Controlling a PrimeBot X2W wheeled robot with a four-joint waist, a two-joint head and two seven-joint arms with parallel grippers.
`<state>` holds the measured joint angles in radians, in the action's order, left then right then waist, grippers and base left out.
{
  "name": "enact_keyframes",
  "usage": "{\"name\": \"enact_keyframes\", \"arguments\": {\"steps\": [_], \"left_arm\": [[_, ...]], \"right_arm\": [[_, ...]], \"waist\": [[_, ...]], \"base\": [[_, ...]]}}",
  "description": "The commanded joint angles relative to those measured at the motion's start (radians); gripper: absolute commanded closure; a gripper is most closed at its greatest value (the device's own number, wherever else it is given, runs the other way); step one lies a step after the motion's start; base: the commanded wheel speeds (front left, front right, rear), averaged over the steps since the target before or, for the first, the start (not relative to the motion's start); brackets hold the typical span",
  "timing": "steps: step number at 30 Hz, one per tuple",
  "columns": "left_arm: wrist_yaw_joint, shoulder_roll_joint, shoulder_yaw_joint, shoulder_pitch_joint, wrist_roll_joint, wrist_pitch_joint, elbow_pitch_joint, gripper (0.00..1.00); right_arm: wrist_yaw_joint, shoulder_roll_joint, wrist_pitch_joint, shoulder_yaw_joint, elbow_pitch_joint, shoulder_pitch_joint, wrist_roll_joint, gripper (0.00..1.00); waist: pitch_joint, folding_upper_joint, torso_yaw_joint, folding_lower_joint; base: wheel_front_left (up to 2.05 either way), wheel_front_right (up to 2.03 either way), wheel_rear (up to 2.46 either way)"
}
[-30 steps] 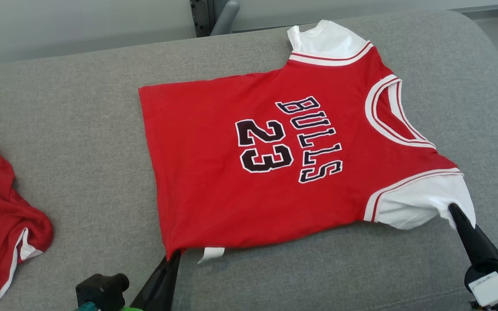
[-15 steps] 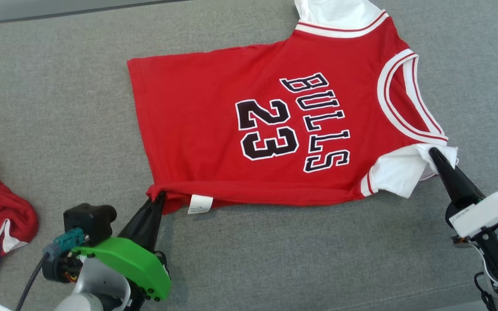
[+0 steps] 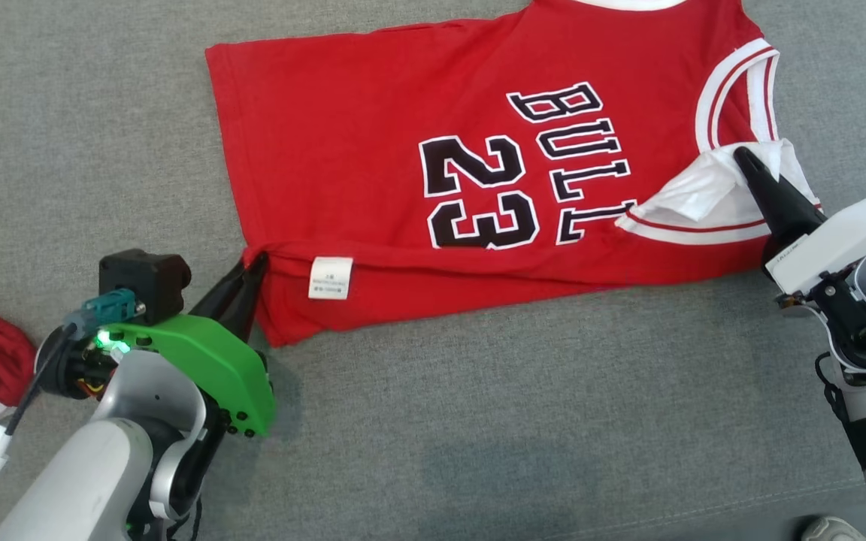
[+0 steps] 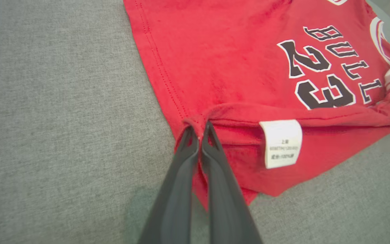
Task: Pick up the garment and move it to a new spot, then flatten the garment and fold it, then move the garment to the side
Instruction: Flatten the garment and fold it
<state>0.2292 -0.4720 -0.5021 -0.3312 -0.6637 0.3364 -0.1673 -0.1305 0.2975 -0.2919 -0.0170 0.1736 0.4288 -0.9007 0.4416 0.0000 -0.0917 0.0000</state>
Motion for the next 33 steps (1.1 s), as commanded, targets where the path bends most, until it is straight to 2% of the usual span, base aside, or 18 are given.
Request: {"name": "enact_keyframes", "arguments": {"steps": [1, 14, 21, 27, 28, 29, 30, 31, 32, 33], "left_arm": [[0.011, -0.015, 0.012, -0.028, 0.016, 0.007, 0.004, 1.0], [0.012, -0.012, 0.004, -0.038, 0.005, 0.025, 0.044, 1.0], [0.01, -0.008, -0.001, -0.05, 0.003, 0.023, 0.037, 1.0], [0.005, 0.002, -0.008, -0.06, 0.001, 0.021, 0.059, 1.0], [0.007, 0.001, -0.009, -0.061, 0.002, 0.024, 0.063, 1.0], [0.01, 0.001, -0.01, -0.062, 0.003, 0.027, 0.066, 1.0], [0.013, 0.0, -0.01, -0.063, 0.005, 0.029, 0.07, 1.0], [0.015, 0.0, -0.01, -0.064, 0.005, 0.03, 0.073, 0.95], [0.017, 0.0, -0.009, -0.065, 0.006, 0.028, 0.075, 0.7], [0.019, 0.002, -0.008, -0.064, 0.007, 0.024, 0.078, 0.39]], "right_arm": [[0.0, 0.011, 0.003, -0.008, 0.032, 0.044, 0.014, 1.0], [0.0, 0.022, 0.027, -0.044, 0.127, 0.131, 0.026, 1.0], [0.0, 0.033, 0.033, -0.039, 0.134, 0.173, -0.001, 1.0], [0.0, 0.026, 0.042, -0.063, 0.178, 0.187, 0.03, 1.0], [0.0, 0.025, 0.047, -0.065, 0.187, 0.193, 0.035, 0.8], [0.0, 0.023, 0.051, -0.066, 0.196, 0.198, 0.039, 0.03], [0.0, 0.022, 0.053, -0.067, 0.205, 0.201, 0.046, 0.0], [0.0, 0.022, 0.058, -0.067, 0.214, 0.206, 0.052, 0.0], [0.0, 0.024, 0.062, -0.067, 0.22, 0.213, 0.057, 0.0], [0.0, 0.026, 0.069, -0.068, 0.224, 0.218, 0.063, 0.0]], "waist": [[0.016, 0.0, 0.0, 0.0], [0.026, 0.0, 0.0, 0.0], [0.023, 0.0, 0.001, 0.0], [0.022, 0.0, 0.0, 0.0], [0.021, 0.0, -0.001, 0.0], [0.021, 0.0, -0.001, 0.0], [0.019, 0.0, -0.001, 0.0], [0.018, 0.0, -0.002, 0.0], [0.015, 0.0, -0.001, 0.0], [0.013, 0.0, -0.002, 0.0]], "base": [[0.0, 0.0, 0.0], [0.0, 0.0, 0.0], [0.0, 0.0, 0.0], [0.0, 0.0, 0.0], [0.0, 0.0, 0.0], [0.0, 0.0, 0.0], [0.0, 0.0, 0.0], [0.0, 0.0, 0.0], [0.0, 0.0, 0.0], [0.0, 0.0, 0.0]]}}
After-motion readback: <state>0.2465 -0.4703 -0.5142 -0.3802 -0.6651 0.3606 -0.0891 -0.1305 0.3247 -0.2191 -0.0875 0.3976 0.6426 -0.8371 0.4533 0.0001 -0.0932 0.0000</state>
